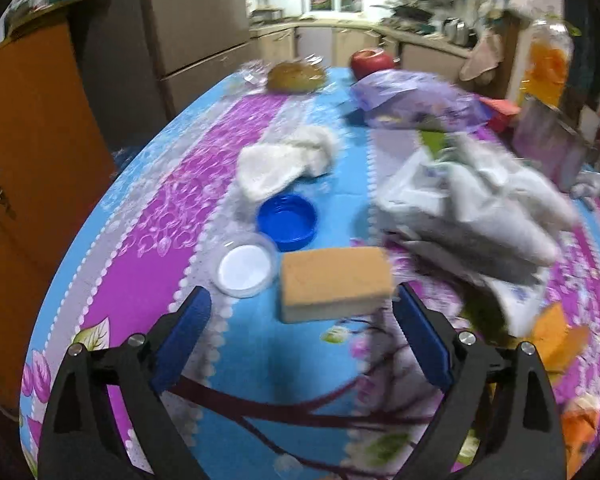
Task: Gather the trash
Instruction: 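Grasp the gold packet with the right gripper while the left grasps the tan sponge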
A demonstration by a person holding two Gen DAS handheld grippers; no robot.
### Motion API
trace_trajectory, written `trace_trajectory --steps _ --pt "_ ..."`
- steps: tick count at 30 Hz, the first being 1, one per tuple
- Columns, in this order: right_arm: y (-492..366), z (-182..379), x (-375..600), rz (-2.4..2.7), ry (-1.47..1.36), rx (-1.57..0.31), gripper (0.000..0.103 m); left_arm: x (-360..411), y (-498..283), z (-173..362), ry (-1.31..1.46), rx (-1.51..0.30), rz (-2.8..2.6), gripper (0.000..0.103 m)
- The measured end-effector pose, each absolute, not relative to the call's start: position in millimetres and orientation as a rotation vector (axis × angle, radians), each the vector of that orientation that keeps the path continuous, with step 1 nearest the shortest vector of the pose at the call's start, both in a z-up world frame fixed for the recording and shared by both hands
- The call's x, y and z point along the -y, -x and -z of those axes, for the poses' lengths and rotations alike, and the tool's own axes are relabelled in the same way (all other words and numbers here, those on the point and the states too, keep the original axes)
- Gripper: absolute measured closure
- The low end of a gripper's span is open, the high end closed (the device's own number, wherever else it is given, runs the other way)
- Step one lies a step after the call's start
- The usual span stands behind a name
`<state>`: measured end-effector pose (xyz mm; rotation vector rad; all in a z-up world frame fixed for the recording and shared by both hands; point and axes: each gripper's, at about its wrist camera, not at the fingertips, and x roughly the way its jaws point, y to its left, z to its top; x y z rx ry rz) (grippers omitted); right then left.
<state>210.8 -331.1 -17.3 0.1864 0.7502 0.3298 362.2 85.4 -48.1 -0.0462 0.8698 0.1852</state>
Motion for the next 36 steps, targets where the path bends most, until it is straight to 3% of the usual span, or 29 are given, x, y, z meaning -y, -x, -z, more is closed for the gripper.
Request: trace_trajectory --steps 1,3,5,8,11,12,25,28,32,36 --pt "-219 17 318 -0.359 -0.185 -0.757 0.009 -87 -362 48 0.063 -0.865 -0.170 0.026" --pt "-232 18 299 -0.393 -0.174 -0.771 0.009 -89 -360 47 0.070 -0.866 -0.156 0.047" --pt "-245 20 280 -0.433 -0.165 -0.785 0.009 -87 -355 46 0.062 -0.861 -0.137 0.055" --pt "-263 24 248 -0.524 -0.066 -0.791 0.012 -85 -350 47 0.045 -0.857 -0.109 0.056" --pt "-277 22 221 -0.625 0.156 -0.771 0.045 -90 -344 47 0.061 -0.858 -0.064 0.056" --pt "-286 23 216 -0.661 0.218 -0.785 0.048 -92 -344 47 0.069 -0.859 -0.051 0.056" --pt "-317 38 160 -0.891 0.778 -0.843 0.048 -99 -348 49 0.087 -0.875 0.024 0.056" --pt "-319 40 159 -0.903 0.749 -0.849 0.058 -98 -348 49 0.088 -0.870 0.017 0.057" --pt "-315 43 158 -0.895 0.702 -0.835 0.080 -98 -346 49 0.097 -0.865 0.010 0.058" --pt "-300 41 161 -0.900 0.643 -0.807 0.083 -97 -341 47 0.111 -0.851 0.013 0.059"
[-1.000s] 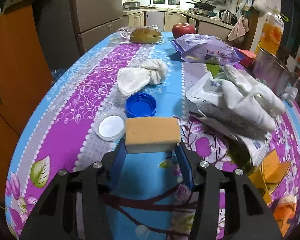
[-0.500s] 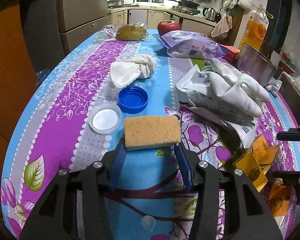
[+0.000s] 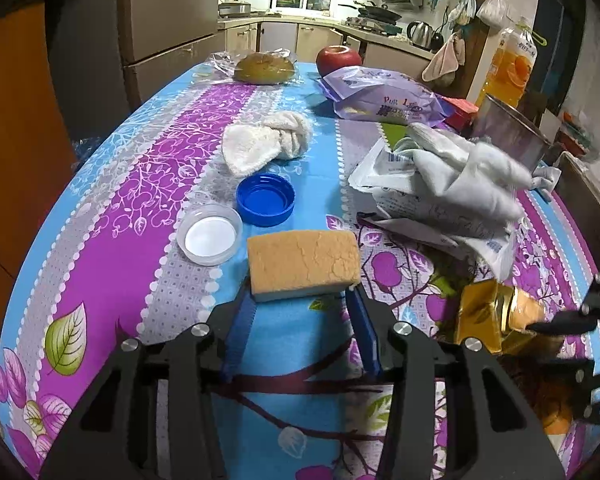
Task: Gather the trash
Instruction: 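Grasp the gold packet with the right gripper while the left grasps the tan sponge, then lift the gold packet and tan sponge and carry both over the green bin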
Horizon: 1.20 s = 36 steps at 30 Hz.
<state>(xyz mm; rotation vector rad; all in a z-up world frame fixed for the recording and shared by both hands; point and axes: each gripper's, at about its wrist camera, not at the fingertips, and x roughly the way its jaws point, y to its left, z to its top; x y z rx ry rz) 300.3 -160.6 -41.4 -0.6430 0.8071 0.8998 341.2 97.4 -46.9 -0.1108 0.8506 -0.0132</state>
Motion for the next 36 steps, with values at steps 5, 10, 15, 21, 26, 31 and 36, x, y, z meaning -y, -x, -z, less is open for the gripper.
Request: trace_trajectory --steps 5,10,15,21,26,31,36 --pt "-280 23 175 -0.889 0.520 -0.734 0.084 -89 -329 40 0.111 -0.814 0.024 0.060" --pt "-262 2 196 -0.802 0.338 -0.644 0.084 -79 -310 27 0.111 -0.753 0.012 0.061" --pt "-249 2 211 -0.644 0.174 -0.595 0.084 -65 -288 10 0.097 -0.682 -0.006 0.062" --pt "-232 -2 221 -0.455 0.069 -0.527 0.083 -44 -261 -9 0.058 -0.605 -0.043 0.062" --pt "-222 1 227 -0.346 0.033 -0.502 0.083 -28 -245 -21 0.025 -0.555 -0.054 0.062" --pt "-215 -1 241 -0.284 0.005 -0.485 0.083 -18 -243 -24 0.017 -0.555 -0.043 0.062" --pt "-207 -6 245 -0.252 0.005 -0.470 0.083 -9 -238 -28 0.021 -0.545 -0.018 0.062"
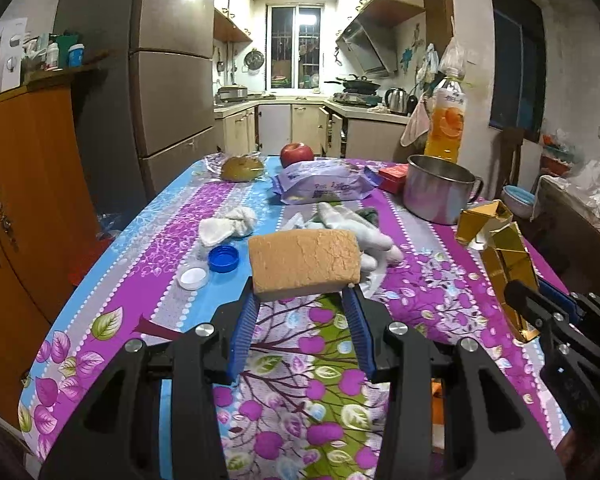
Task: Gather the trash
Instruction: 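Lift the gold packet and tan sponge and carry both over the green bin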
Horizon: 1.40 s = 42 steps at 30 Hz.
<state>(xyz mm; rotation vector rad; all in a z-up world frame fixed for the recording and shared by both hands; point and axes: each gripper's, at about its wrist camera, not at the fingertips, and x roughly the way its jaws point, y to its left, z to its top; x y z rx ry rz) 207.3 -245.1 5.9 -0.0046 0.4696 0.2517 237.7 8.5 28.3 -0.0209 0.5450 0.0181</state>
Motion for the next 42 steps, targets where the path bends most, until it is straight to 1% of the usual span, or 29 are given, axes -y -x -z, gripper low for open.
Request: trace_trajectory --steps 11,21,30,42 --pt "-186 -24 271 -0.188 -0.016 -0.437 0.083 19 -228 -38 0.018 -0.523 0.040 0.062" --pt "-163 -37 327 -0.083 -0.038 -0.425 0.083 74 -225 -46 -0.003 -0.510 0.138 0.062" --pt "-137 -49 401 0.043 -0.065 -0.424 0.083 146 -223 -50 -0.035 -0.510 0.274 0.062" --pt "-87 -54 517 0.242 -0.125 -0.437 0.083 265 -207 -51 -0.098 -0.526 0.503 0.062"
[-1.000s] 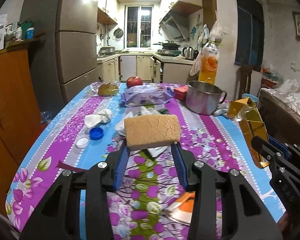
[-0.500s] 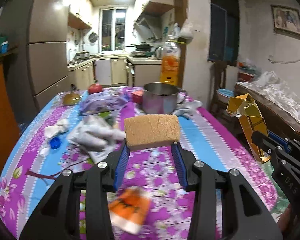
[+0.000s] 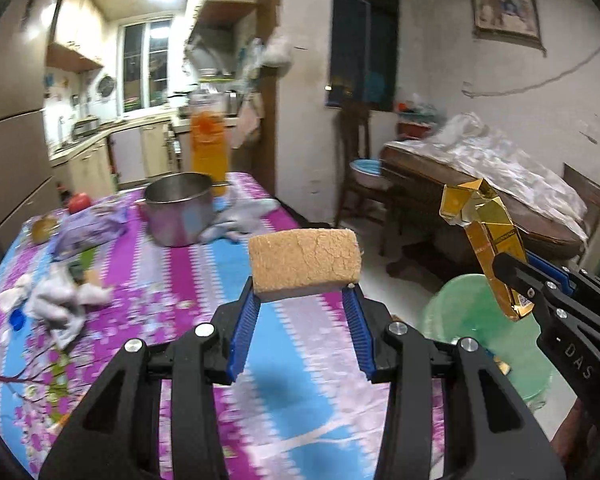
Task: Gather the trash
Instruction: 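Lift the gold packet and tan sponge and carry both over the green bin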
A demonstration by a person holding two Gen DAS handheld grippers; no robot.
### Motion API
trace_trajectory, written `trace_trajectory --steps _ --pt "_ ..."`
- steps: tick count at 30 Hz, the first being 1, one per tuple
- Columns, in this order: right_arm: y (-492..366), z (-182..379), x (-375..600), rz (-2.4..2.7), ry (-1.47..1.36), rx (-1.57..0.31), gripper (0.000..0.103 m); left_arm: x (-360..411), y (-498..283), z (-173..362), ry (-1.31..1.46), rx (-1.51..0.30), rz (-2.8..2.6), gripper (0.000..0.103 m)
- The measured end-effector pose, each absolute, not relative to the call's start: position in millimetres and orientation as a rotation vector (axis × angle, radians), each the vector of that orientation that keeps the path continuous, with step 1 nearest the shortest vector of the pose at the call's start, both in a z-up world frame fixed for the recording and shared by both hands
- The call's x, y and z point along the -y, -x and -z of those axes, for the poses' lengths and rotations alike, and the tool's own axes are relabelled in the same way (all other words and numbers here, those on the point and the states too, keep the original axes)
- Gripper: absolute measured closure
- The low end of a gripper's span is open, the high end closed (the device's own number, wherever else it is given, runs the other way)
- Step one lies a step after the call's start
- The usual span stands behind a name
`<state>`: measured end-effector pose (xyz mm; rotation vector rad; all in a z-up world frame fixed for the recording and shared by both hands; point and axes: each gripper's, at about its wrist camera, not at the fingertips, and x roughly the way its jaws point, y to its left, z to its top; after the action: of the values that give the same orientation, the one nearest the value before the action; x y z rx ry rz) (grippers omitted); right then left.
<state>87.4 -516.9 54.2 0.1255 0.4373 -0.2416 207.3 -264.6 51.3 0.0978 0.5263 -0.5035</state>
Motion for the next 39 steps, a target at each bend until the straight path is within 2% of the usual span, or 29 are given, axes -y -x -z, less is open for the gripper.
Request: trace_trajectory --steps 9,20,28,39 --pt "-54 -46 602 0.367 -0.183 -0.491 0.083 343 -198 -41 -0.152 -0.557 0.648 0.062" --pt "-37 -3 688 0.456 -0.288 -0.643 0.083 424 -194 -13 -0.230 -0.653 0.747 0.062" --pt "-47 40 721 0.443 -0.359 -0.769 0.083 455 -207 12 -0.270 -0.760 0.779 0.062" --pt "-54 57 728 0.429 -0.381 -0.803 0.083 469 -213 37 -0.304 -0.835 0.785 0.062"
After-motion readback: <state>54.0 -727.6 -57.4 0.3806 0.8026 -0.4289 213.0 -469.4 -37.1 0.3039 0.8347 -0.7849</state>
